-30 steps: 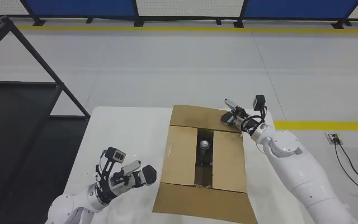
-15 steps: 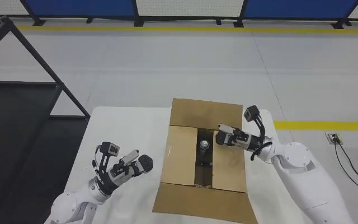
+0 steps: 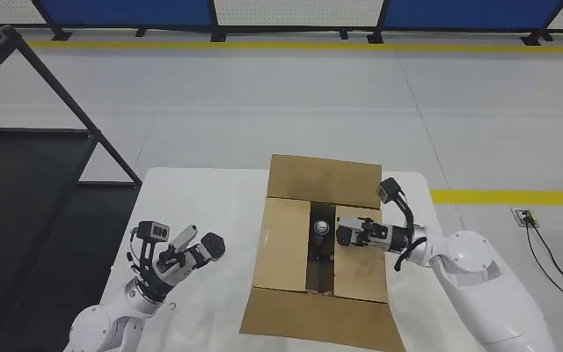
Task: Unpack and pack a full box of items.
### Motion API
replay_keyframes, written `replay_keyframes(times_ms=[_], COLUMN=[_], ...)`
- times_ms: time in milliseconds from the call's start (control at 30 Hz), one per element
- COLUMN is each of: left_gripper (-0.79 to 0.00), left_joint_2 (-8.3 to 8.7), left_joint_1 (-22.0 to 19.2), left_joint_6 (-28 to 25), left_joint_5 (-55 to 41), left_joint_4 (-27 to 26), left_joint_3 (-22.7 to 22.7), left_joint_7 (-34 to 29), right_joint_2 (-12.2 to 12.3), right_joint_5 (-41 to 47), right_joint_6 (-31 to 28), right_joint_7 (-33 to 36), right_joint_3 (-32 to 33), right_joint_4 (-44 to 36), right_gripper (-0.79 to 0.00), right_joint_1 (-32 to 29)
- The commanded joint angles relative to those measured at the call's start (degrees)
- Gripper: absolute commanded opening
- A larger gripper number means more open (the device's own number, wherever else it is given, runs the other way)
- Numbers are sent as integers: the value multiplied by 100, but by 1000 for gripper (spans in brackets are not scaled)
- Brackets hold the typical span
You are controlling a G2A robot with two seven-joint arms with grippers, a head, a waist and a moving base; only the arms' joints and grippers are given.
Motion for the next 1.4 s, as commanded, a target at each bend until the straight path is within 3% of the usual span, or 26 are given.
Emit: replay_keyframes(times_ms=[0, 233, 433, 933, 1367], left_gripper=[0, 0, 0, 0, 0], left_joint_2=[-2, -15, -15, -8, 6], left_joint_1=[29, 46, 74, 93, 237], left_joint_6=[79, 142, -33, -114, -260], left_joint_5=[90, 207, 90, 61, 3], left_joint_4=[-60, -178, -180, -98, -265], left_joint_3=[59, 198, 67, -81, -227], left_joint_7=[47, 196, 314, 394, 255], right_joint_2=[-24, -205, -304, -572, -728], right_joint_5=[-155, -573, -631, 22, 888], right_joint_6=[159, 809, 1007, 486, -46], right_joint_7=[-8, -213, -213, 139, 306], right_joint_3=[-147, -808, -1053, -1417, -1364], right_joint_4=[-83, 24, 268, 800, 629], right_gripper=[0, 0, 0, 0, 0], right_joint_1=[52, 539, 770, 1081, 1130])
